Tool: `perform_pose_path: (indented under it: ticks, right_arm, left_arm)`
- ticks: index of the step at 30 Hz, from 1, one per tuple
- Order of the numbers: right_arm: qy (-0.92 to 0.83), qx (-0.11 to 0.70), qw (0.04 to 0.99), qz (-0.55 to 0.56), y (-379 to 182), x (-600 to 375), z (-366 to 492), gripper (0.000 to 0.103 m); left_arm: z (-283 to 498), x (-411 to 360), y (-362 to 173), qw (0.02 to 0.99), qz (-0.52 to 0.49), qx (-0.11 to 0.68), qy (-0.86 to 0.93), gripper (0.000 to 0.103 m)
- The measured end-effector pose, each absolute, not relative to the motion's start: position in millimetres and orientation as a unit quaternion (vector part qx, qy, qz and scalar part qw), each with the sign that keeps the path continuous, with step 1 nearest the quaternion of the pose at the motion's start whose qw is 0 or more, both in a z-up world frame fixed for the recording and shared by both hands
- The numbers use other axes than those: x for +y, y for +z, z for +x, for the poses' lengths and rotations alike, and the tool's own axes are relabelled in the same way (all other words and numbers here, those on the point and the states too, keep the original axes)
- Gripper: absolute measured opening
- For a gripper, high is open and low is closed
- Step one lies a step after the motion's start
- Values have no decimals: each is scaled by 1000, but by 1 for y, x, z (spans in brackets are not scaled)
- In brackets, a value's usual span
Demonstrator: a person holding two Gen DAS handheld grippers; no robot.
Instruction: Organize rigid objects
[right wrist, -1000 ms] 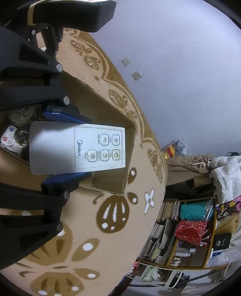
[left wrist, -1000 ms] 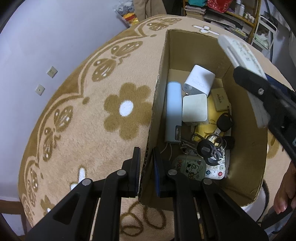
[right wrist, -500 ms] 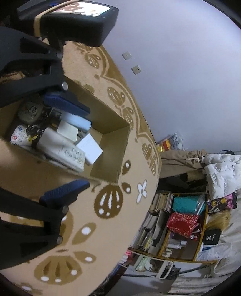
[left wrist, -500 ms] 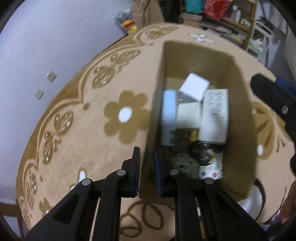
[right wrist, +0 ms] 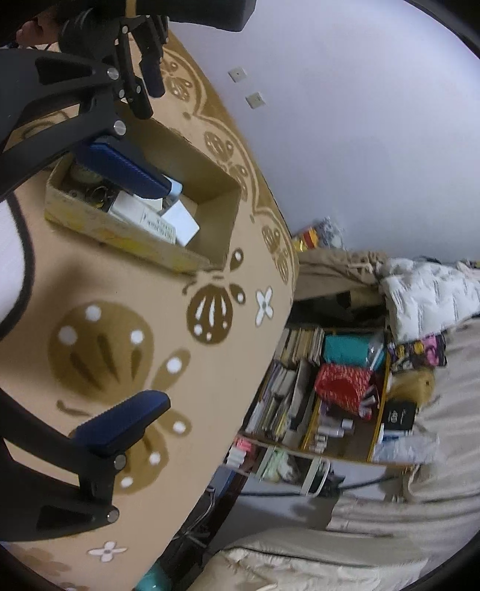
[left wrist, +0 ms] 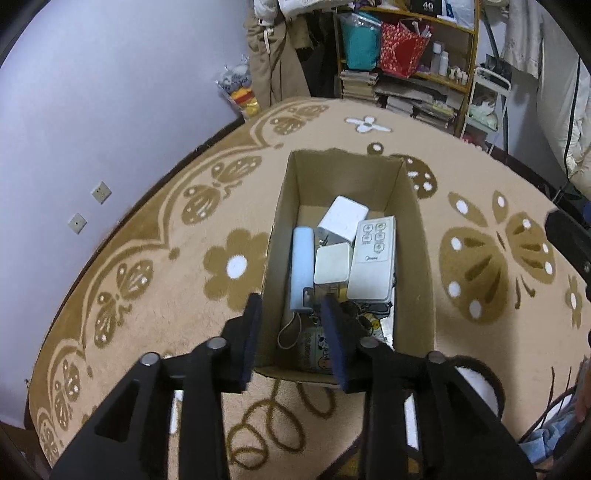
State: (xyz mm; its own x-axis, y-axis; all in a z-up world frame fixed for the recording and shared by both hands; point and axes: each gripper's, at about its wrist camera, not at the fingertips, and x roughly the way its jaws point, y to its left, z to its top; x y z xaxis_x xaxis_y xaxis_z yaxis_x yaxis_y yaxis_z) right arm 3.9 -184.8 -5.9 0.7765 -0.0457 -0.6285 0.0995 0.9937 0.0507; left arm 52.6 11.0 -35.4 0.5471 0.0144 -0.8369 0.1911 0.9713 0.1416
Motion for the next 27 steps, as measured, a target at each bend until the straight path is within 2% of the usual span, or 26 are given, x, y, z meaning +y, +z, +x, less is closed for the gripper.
perform_pose_path:
  ticks: [1,2,4,7,9,15,27]
  right_arm:
    - [-44,331,942,44,-3,-188,-2,103]
    - [-46,331,941,44,-2,-189,-7,103]
    - [-47,338,939,39,1,-192,-20,103]
    - [-53,336,940,32,6,-198,-41,103]
    - [-62,335,940,30,9,-201,-52,103]
    - [-79,312,946,46,19,-207,-89,103]
    - [-85,283,952,75,17,-209,-135,103]
  left_arm:
    - [49,11,-31,877,105,466,-47,49]
    - [45,12,-26,882,102,458,-43,63]
    - [36,11,-17,892,97,440,-41,77]
    - [24,6,-4,903,109,413,-46,83]
    - [13,2,4,910,115,394,-50,92]
    - [-28,0,22,930,110,346,-63,102]
    - [-90,-2,39,948,132,283,-63,102]
